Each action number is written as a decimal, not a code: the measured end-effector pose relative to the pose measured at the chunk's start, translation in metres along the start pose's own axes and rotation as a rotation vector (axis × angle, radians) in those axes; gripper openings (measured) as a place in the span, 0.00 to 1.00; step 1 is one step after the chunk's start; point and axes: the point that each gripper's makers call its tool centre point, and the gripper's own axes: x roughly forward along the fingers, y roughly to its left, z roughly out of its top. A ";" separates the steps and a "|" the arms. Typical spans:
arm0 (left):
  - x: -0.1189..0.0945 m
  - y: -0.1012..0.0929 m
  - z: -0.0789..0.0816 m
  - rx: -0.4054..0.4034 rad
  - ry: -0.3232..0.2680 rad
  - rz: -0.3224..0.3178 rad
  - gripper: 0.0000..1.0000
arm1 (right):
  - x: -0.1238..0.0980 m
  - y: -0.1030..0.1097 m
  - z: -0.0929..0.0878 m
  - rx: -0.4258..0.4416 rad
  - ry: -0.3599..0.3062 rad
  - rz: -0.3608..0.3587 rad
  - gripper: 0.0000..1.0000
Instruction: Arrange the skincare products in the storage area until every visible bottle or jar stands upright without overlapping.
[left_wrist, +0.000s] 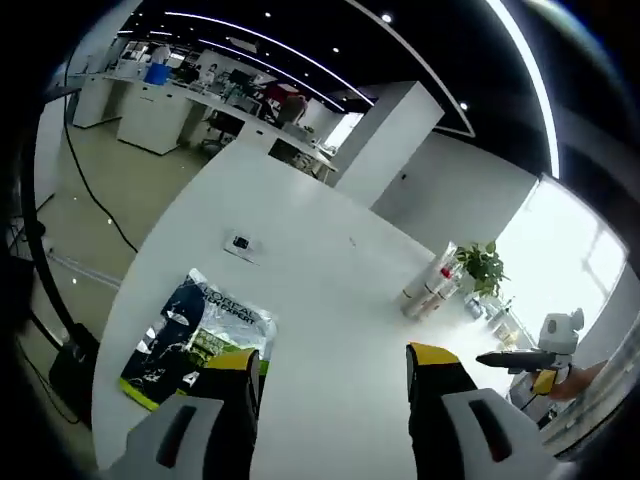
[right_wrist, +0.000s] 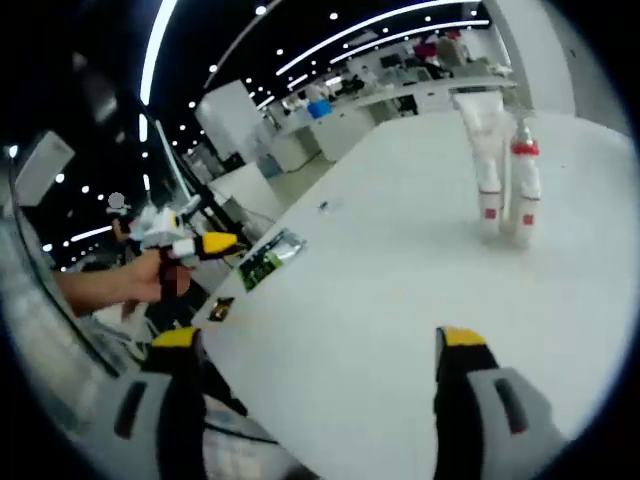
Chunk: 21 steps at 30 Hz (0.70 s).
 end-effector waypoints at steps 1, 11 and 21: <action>0.001 0.007 0.002 0.038 0.011 0.040 0.79 | -0.002 -0.001 -0.002 0.001 0.000 -0.003 0.99; 0.018 0.065 0.005 0.319 0.243 0.225 1.00 | -0.007 -0.014 -0.001 0.094 -0.044 -0.029 0.99; 0.034 0.087 -0.038 0.460 0.481 0.264 1.00 | -0.026 -0.036 -0.002 0.148 -0.095 -0.072 0.99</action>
